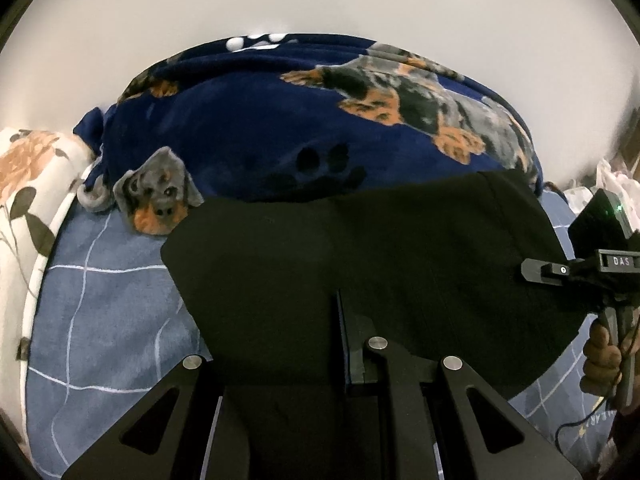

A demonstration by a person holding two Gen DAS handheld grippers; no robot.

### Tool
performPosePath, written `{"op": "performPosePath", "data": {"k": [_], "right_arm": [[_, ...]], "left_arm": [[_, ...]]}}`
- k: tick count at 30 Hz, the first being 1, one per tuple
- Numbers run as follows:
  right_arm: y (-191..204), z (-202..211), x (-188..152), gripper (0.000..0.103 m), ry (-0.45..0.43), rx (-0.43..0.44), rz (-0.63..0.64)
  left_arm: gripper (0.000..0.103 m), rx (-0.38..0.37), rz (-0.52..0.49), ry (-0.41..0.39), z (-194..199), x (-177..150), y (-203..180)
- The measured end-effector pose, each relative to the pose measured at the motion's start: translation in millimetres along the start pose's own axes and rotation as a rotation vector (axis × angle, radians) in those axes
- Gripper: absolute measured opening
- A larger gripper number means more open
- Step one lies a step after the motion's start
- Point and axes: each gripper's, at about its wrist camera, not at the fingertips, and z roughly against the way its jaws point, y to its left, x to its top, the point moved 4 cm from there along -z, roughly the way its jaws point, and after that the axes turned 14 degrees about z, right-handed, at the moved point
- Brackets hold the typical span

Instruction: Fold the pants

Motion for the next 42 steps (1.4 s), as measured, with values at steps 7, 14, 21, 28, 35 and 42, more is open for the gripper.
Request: {"op": "performPosePath", "data": {"k": [7, 14, 21, 28, 35, 42], "right_arm": [[-11.9, -2.7, 2.2, 0.023, -0.002, 0.001, -0.010], [-20.9, -1.9, 0.9, 0.023, 0.002, -0.021, -0.019], [-26.4, -4.0, 0.3, 0.023, 0.018, -0.083, 0.005], [-30.7, -9.9, -0.9, 0.023, 0.039, -0.167, 0.054], [-32.3, -12.7, -0.7, 0.023, 0.043, -0.230, 0.114], [-30.7, -15.9, -1.4, 0.023, 0.028, -0.265, 0.169]], "left_arm": [[0.013, 0.014, 0.015, 0.009, -12.1, -1.5, 9.4], [0.013, 0.023, 0.036, 0.018, -23.1, -5.7, 20.2], [0.017, 0.035, 0.048, 0.022, -32.9, -10.6, 29.3], [0.027, 0.045, 0.059, 0.006, -40.3, -16.0, 36.6], [0.033, 0.046, 0.052, -0.021, -43.1, -19.9, 41.0], [0.034, 0.045, 0.044, -0.054, -42.7, -23.0, 42.7]]}}
